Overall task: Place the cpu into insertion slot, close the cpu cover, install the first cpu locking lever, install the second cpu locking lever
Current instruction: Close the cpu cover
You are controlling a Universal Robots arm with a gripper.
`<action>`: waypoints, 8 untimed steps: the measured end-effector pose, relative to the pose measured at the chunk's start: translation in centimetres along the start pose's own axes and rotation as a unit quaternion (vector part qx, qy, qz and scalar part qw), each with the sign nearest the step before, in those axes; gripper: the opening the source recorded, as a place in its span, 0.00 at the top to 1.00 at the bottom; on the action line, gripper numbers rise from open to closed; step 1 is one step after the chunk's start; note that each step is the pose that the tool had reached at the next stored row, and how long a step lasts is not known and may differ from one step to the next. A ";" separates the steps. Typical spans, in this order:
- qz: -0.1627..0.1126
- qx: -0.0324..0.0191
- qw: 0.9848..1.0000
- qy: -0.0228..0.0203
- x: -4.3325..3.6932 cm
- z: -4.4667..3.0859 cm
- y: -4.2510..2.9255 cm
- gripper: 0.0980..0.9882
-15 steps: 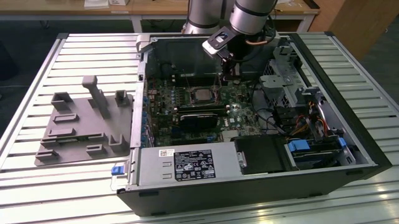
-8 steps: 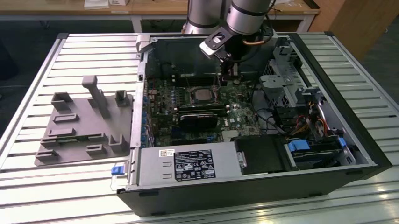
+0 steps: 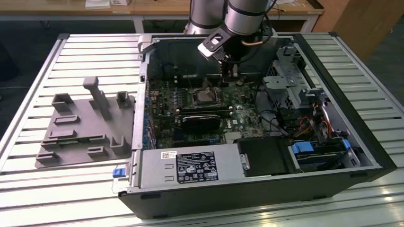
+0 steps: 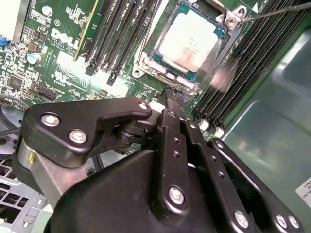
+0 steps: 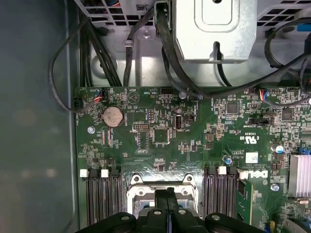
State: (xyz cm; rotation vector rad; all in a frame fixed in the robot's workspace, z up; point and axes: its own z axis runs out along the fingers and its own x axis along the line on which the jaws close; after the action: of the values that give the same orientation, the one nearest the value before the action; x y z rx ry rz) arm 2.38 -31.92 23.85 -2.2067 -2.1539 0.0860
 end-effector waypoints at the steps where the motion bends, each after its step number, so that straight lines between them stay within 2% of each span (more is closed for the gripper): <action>1: 0.000 -0.001 1.000 0.000 0.00 0.01 -0.08 0.99; 5: 0.000 -0.006 1.000 0.000 -0.01 0.02 -0.34 0.99; 8: 0.000 -0.016 1.000 0.000 -0.02 0.08 -0.82 0.99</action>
State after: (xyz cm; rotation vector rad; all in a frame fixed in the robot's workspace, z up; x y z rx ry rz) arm 1.55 -31.92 23.84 -2.2233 -2.1702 0.0509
